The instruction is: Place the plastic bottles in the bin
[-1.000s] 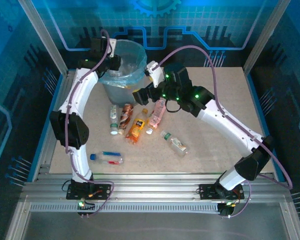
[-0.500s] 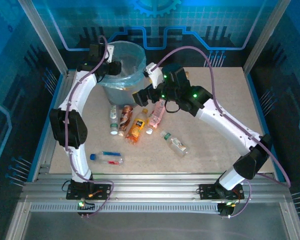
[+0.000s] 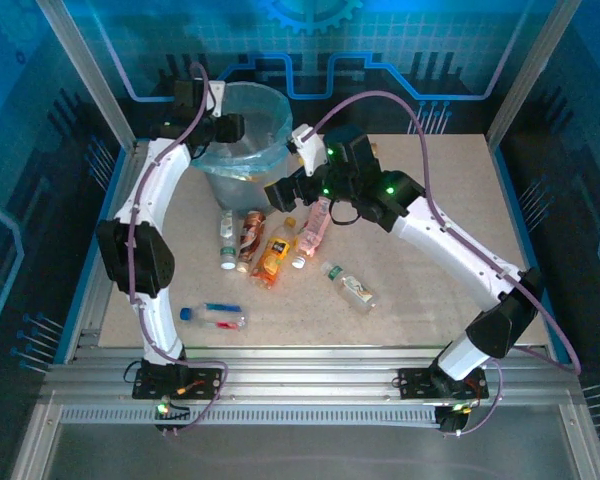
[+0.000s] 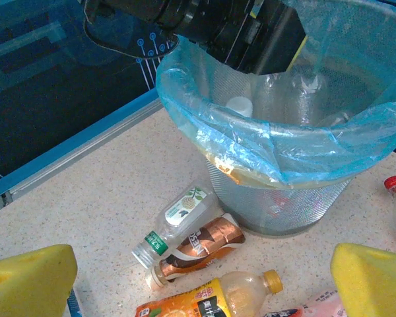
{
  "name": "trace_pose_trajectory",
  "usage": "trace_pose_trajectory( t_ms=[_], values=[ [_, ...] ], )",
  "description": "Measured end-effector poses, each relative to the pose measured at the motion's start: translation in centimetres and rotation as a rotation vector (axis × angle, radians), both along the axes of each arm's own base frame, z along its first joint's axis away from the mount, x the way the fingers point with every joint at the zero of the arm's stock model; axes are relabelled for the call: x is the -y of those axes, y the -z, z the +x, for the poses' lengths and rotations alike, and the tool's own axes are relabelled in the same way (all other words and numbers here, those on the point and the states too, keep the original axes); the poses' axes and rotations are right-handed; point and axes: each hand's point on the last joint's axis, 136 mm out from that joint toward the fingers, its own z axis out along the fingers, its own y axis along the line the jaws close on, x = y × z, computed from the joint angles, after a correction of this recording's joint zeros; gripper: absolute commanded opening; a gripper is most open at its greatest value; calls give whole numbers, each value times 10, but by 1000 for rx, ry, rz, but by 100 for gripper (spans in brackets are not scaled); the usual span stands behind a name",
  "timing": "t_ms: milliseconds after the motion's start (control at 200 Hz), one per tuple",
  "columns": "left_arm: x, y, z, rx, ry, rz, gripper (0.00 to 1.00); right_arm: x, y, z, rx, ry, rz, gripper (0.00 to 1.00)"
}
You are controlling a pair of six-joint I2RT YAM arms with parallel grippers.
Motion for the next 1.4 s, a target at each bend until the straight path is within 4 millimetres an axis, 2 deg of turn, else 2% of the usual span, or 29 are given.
trace_pose_trajectory(
  t_ms=[100, 205, 350, 485, 550, 610, 720, 805, 925, 1110, 1276, 1401],
  values=[
    [1, -10, -3, 9, -4, -19, 61, 1, -2, 0, -3, 3, -6, 100],
    [1, -31, -9, 42, -10, -41, 61, 3, -8, 3, 1, 10, -3, 99],
    [2, -80, -27, 128, -12, -75, 61, 17, -13, 13, 10, 42, -7, 97],
    [7, -130, -55, 225, 3, -93, 61, 44, -11, 35, -7, 109, -29, 96],
    [17, -155, -73, 277, 27, -101, 60, 59, -7, 50, -17, 148, -45, 96],
    [34, -173, -91, 320, 67, -110, 61, 75, 1, 66, -31, 189, -61, 96],
    [78, -187, -122, 348, 168, -126, 61, 101, 26, 94, -82, 253, -93, 93],
    [118, -184, -139, 338, 261, -139, 61, 119, 52, 116, -134, 292, -117, 92],
    [169, -166, -150, 291, 368, -144, 61, 141, 90, 145, -199, 343, -155, 92],
    [235, -114, -139, 175, 474, -123, 62, 160, 140, 184, -262, 379, -211, 93],
    [279, -67, -125, 73, 529, -114, 62, 170, 178, 212, -288, 389, -256, 94],
    [297, -47, -120, 21, 546, -135, 62, 175, 205, 230, -312, 384, -289, 94]
  ],
)
